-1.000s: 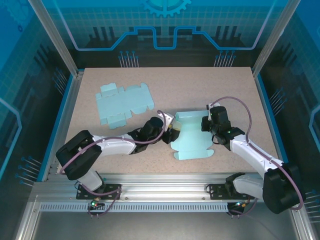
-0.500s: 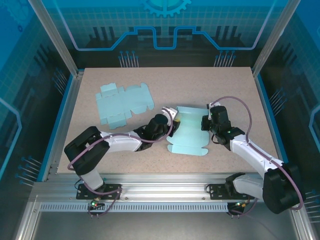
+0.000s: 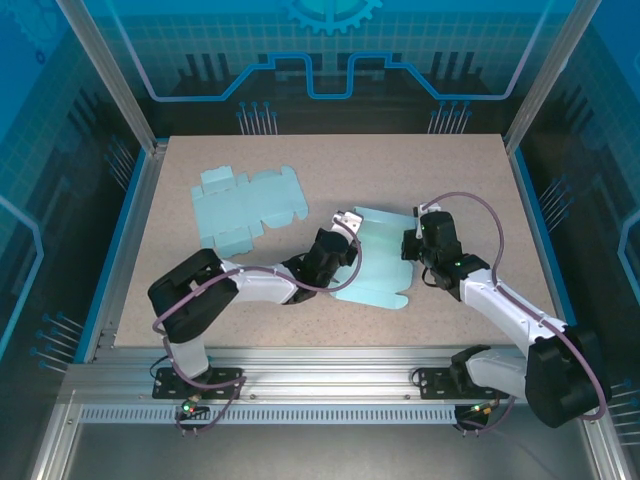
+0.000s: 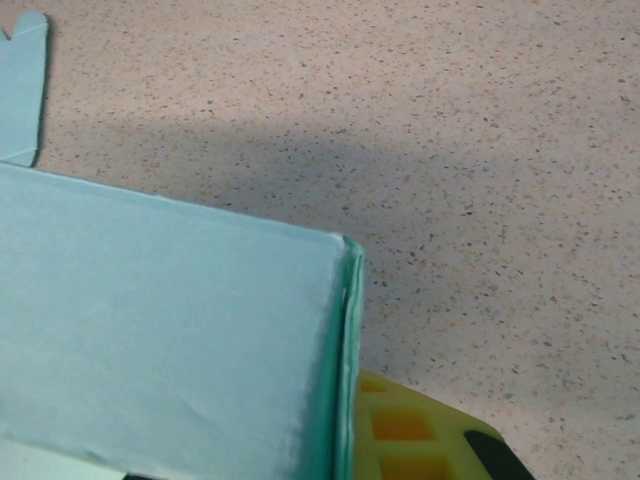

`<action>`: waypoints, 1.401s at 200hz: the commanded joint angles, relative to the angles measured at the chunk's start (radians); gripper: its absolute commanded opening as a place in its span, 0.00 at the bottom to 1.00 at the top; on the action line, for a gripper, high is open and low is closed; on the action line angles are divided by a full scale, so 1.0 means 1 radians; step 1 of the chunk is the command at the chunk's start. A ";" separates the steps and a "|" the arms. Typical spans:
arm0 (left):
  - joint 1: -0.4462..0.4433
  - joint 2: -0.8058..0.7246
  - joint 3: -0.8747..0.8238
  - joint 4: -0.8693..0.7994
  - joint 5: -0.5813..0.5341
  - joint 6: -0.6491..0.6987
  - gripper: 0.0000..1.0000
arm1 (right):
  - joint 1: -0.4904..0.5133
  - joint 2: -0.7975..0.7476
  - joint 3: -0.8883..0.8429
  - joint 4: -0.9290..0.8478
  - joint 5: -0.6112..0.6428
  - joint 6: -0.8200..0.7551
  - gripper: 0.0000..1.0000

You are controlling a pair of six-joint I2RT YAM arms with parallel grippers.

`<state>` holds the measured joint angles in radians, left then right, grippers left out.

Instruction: Fold the paper box

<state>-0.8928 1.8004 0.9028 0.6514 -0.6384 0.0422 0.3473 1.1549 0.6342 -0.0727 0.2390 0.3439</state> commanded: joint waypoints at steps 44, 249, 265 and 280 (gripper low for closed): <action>-0.015 -0.016 0.052 -0.013 -0.349 -0.243 0.01 | 0.020 0.021 0.035 -0.066 0.047 0.014 0.00; -0.054 -0.369 -0.063 -0.506 -0.143 -0.635 0.00 | 0.139 -0.035 0.043 -0.210 0.141 0.067 0.30; -0.054 -0.371 -0.050 -0.528 -0.140 -0.635 0.00 | 0.144 -0.057 0.028 -0.207 0.125 0.063 0.33; -0.054 -0.371 -0.040 -0.538 -0.131 -0.634 0.00 | 0.151 -0.071 0.016 -0.204 0.106 0.059 0.35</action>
<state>-0.9569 1.4872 0.8448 0.1192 -0.7048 -0.5259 0.4995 1.1061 0.6899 -0.1780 0.2687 0.3923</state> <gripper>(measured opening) 0.099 0.343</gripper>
